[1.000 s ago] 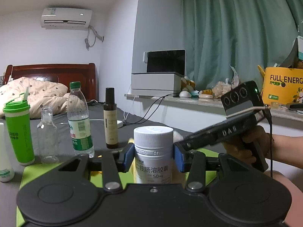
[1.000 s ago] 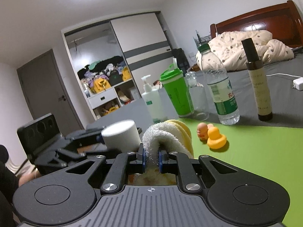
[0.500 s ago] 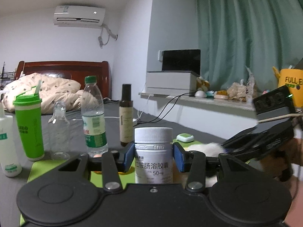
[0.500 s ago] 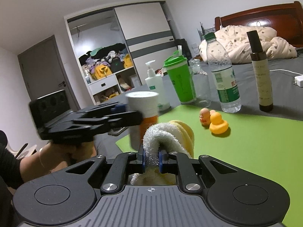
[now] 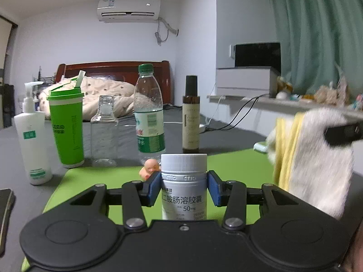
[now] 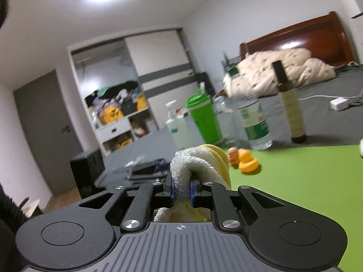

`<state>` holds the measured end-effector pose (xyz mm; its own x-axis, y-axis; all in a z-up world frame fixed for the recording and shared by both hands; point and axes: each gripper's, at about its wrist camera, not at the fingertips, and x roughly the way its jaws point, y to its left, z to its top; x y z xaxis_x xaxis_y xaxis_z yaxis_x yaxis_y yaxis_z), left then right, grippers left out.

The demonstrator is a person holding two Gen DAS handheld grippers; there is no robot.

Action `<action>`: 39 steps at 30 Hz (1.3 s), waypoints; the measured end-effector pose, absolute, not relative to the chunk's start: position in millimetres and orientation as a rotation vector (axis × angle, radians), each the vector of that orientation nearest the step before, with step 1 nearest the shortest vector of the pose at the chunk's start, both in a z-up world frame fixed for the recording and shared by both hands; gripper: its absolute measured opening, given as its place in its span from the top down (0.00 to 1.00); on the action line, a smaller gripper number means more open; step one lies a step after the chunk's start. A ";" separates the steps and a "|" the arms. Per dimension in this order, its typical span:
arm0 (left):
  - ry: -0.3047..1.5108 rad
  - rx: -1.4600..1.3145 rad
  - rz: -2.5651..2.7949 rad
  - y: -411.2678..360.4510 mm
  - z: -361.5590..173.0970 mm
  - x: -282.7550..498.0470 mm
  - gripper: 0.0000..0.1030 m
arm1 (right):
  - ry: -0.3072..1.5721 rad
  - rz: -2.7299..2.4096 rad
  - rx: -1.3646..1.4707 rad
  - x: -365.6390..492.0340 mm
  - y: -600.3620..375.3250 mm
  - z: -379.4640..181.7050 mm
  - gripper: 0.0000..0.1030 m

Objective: Clean container
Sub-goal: 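Lower the white jar onto the mat and open the left gripper while the right gripper holds the towel, then grasp the white pill jar again with the left gripper and lift it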

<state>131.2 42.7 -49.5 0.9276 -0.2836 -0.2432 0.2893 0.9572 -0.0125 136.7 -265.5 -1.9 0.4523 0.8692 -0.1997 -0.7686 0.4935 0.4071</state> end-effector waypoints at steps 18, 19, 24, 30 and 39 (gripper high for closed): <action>0.260 0.004 -0.043 17.1 -56.2 100.6 0.09 | 0.371 0.982 0.349 121.7 -285.4 4.2 0.88; 0.245 -0.001 -0.020 13.7 -55.4 98.0 0.07 | 0.369 0.982 0.351 120.9 -286.0 4.5 0.88; 0.243 0.006 0.075 -9.5 -54.6 103.4 0.00 | 0.362 0.979 0.364 118.4 -289.7 3.1 0.88; 0.286 -0.053 0.231 -25.1 -56.7 129.4 0.00 | 0.360 0.974 0.382 112.5 -297.5 1.5 0.88; 0.316 -0.084 0.317 -32.7 -59.4 142.8 0.26 | 0.357 0.973 0.406 110.9 -307.3 -0.6 0.88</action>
<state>142.8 -32.7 -59.4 0.9015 0.2935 -0.3182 -0.3195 0.9471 -0.0317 110.9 -307.3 -0.6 0.5162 0.8494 -0.1098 -0.7188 0.4994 0.4837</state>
